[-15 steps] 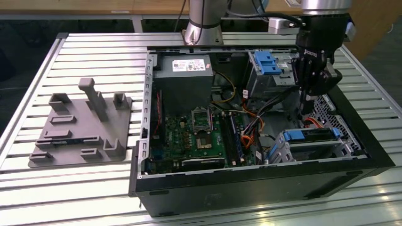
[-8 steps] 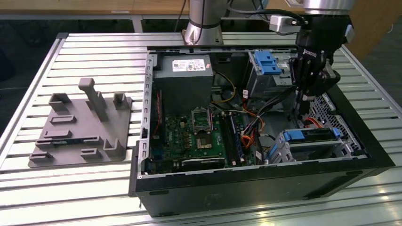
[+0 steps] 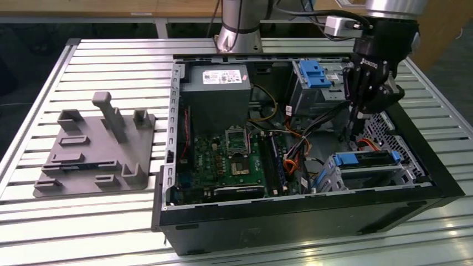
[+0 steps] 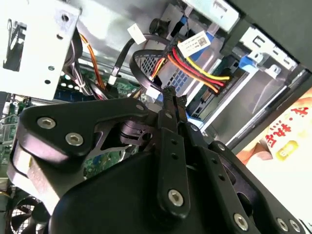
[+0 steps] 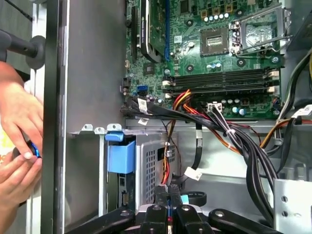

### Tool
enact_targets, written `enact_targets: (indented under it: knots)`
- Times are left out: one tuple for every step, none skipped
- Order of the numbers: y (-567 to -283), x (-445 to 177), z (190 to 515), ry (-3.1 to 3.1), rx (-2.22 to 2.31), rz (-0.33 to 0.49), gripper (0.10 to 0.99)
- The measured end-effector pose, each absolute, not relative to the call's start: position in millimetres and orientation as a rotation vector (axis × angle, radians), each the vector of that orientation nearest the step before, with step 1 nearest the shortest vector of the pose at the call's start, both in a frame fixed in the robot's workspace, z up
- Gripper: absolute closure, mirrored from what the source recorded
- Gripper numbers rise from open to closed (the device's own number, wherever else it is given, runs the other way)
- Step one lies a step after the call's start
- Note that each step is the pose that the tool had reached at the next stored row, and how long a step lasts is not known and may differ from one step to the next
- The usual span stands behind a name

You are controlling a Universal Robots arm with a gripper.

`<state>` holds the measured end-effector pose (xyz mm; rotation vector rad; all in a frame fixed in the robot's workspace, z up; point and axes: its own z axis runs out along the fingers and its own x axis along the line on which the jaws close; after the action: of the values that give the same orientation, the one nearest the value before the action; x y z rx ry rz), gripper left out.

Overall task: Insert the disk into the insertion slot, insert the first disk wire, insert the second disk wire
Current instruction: 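Insert the second disk wire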

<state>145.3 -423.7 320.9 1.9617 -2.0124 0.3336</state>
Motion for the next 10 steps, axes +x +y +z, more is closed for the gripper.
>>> enact_targets:
  knots:
    - [-424.8, 146.1, 320.9, -2.016, 1.967, 0.324, 0.945]
    - [-426.0, 146.6, 320.9, -2.02, 1.971, 0.313, 0.945]
    - [-427.2, 147.0, 321.0, -2.022, 1.976, 0.302, 0.945]
    - [-428.4, 147.3, 321.0, -2.023, 1.978, 0.29, 0.945]
    - [-429.7, 147.4, 321.0, -2.023, 1.981, 0.278, 0.945]
    - [-430.9, 147.6, 320.9, -2.022, 1.982, 0.267, 0.945]
    - [-432.3, 147.9, 321.0, -2.02, 1.983, 0.257, 0.945]
    - [-433.5, 148.2, 321.0, -2.018, 1.983, 0.247, 0.945]
    - [-434.5, 148.7, 320.9, -2.016, 1.983, 0.237, 0.945]
    - [-435.2, 149.5, 321.0, -2.013, 1.984, 0.226, 0.945]
